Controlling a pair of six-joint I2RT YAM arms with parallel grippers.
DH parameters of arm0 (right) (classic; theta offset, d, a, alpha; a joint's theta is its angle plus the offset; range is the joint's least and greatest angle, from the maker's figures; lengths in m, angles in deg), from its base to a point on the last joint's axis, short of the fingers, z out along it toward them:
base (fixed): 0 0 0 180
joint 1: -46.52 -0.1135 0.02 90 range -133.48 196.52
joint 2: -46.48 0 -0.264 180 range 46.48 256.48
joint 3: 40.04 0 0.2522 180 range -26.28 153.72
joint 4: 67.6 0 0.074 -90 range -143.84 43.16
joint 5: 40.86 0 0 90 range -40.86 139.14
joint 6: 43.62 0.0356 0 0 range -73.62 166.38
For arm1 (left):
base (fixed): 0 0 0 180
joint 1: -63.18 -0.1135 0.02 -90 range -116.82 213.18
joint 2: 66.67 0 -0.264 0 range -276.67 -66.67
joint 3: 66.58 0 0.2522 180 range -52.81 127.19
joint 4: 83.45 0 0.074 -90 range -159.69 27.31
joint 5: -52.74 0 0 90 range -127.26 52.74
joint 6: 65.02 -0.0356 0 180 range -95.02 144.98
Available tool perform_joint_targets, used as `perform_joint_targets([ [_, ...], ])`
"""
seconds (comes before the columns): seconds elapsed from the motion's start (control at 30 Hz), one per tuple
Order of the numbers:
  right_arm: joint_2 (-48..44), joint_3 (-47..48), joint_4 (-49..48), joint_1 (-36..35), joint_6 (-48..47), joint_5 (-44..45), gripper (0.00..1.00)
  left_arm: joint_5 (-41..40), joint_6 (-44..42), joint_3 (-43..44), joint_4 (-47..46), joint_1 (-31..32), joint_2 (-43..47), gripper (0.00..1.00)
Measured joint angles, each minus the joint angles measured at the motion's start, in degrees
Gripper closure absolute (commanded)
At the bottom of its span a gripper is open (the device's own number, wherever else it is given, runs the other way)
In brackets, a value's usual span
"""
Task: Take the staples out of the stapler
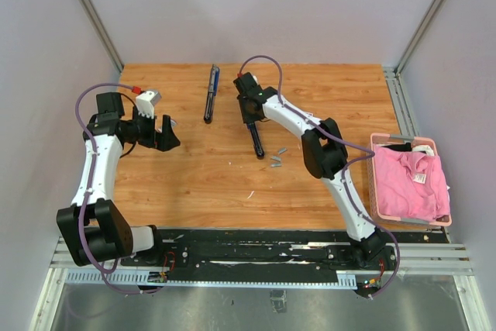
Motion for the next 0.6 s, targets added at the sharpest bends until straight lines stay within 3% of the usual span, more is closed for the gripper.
perform_joint_targets([
  [0.6,3.8,5.5,-1.9,4.2,-3.1,8.7,0.76,-0.1,0.0,0.0,0.0,0.0,0.0,0.02],
])
